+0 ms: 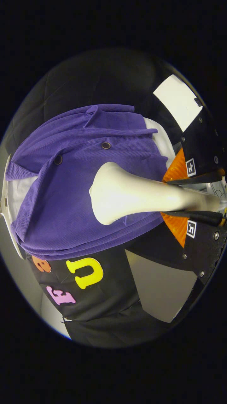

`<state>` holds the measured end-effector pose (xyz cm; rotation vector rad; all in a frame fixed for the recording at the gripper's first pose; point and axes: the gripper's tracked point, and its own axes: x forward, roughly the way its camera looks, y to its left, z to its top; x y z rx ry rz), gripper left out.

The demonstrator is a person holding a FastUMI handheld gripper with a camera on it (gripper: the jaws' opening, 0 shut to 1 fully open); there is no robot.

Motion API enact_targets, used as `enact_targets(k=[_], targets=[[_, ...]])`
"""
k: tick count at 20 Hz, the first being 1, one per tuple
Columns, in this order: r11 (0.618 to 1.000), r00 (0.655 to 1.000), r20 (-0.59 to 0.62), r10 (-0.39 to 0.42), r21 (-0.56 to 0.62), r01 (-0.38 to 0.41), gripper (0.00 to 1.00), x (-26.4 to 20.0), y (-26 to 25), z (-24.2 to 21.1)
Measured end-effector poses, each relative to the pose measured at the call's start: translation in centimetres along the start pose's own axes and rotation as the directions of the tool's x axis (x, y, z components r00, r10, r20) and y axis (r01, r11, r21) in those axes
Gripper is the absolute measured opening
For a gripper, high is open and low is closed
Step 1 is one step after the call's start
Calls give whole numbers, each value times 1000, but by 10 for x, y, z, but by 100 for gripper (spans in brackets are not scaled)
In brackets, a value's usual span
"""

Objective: Iron the clothes twice with a garment steamer, once on the left side and once on the right side.

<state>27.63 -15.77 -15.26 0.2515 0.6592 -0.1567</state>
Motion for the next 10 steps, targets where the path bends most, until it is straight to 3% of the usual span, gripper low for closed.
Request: enact_targets(k=[10], targets=[[998,979,-198,-47,26,53,36,44,-29,-102]])
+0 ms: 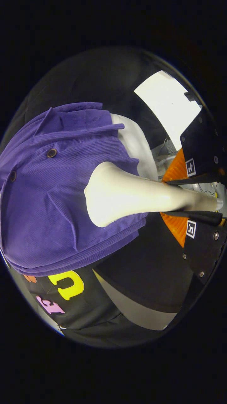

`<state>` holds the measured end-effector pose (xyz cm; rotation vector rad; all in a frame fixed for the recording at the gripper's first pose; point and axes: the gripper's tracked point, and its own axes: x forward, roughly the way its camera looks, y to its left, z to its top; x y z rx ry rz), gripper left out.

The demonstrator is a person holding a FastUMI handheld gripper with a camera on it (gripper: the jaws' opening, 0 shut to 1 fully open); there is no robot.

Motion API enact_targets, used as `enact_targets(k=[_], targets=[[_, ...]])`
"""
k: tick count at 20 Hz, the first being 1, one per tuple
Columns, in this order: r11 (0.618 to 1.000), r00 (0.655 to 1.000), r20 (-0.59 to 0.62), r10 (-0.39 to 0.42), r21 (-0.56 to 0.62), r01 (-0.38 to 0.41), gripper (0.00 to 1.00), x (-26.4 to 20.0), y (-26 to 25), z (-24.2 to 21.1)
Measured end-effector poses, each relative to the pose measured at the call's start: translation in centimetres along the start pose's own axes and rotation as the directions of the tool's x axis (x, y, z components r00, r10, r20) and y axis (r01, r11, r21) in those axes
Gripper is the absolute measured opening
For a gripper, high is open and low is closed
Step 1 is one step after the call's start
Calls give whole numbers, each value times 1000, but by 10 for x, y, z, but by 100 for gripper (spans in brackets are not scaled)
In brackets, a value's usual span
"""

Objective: Iron the clothes twice with a garment steamer, once on the left side and once on the right side.

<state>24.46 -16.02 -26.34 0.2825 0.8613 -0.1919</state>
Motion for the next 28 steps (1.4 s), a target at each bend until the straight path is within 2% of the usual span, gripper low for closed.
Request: enact_targets(k=[6,12,16,20,23,28], targets=[[1000,994,-112,-12,8,13,36,21,-18,-60],[1000,994,-108,20,14,-19,36,-12,-23,-70],[998,998,-8,61,-12,-61,36,-67,-15,-33],[994,988,112,103,-52,-98,36,-133,-4,21],[989,968,215,133,-88,-117,36,-179,4,68],[984,910,380,167,-124,-129,36,-243,16,146]])
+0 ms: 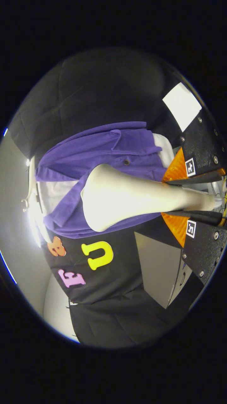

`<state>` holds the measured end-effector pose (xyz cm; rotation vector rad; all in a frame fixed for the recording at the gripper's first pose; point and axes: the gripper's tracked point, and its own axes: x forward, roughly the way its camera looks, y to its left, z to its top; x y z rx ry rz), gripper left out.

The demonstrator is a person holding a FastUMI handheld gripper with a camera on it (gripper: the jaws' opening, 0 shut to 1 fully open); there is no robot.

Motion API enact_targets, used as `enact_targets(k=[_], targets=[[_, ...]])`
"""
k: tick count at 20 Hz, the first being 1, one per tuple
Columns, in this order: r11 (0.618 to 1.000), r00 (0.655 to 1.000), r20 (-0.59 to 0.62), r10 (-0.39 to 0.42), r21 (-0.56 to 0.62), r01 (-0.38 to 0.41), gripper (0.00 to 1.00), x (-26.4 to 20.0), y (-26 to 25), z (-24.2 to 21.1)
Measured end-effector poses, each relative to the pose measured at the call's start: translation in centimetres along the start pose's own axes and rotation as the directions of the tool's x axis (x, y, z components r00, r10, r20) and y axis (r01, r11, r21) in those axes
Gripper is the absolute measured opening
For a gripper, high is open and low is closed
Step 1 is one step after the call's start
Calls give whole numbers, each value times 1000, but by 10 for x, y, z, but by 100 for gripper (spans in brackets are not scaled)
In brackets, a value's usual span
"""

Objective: Iron the clothes twice with a garment steamer, once on the left side and once on the right side.

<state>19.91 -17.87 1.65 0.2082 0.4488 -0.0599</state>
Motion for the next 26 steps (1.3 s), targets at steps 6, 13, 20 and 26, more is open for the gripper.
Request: enact_targets(k=[6,13,20,26], targets=[[1000,984,179,-8,-15,11,35,-7,-4,102],[989,943,314,-114,123,78,35,34,-39,164],[971,906,363,-218,178,162,36,98,-88,187],[967,930,280,-238,162,198,37,141,-106,154]])
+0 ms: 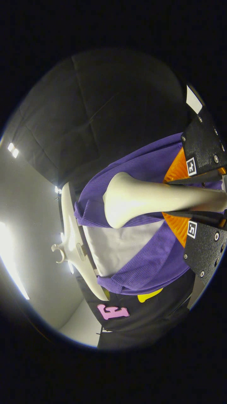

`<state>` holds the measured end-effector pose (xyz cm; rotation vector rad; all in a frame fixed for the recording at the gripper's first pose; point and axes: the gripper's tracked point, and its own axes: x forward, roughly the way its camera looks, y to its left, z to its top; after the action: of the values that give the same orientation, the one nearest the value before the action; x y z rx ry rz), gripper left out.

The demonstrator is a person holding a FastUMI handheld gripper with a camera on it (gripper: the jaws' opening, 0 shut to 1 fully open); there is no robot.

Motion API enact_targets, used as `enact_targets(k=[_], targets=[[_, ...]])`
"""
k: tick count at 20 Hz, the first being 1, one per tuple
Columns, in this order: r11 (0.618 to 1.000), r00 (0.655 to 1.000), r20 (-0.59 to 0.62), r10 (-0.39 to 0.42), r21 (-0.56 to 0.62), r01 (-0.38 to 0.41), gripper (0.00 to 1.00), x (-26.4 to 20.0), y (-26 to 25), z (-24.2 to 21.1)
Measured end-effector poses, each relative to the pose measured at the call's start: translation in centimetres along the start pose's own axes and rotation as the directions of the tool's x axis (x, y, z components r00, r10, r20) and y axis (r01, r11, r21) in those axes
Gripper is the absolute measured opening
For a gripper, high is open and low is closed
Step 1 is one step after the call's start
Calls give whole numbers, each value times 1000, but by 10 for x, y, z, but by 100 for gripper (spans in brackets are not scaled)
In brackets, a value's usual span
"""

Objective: Iron the clothes twice with a garment steamer, once on the left side and once on the right side.

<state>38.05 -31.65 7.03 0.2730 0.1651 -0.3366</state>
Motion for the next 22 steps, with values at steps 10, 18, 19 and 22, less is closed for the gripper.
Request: enact_targets(k=[10,18,19,22], targets=[[998,983,-171,-66,-3,67,37,-15,-56,-89],[995,950,-296,-96,4,101,37,-42,-79,-162],[995,945,-311,-99,-1,104,37,-44,-82,-172],[994,932,-346,-110,-12,113,37,-53,-90,-202]])
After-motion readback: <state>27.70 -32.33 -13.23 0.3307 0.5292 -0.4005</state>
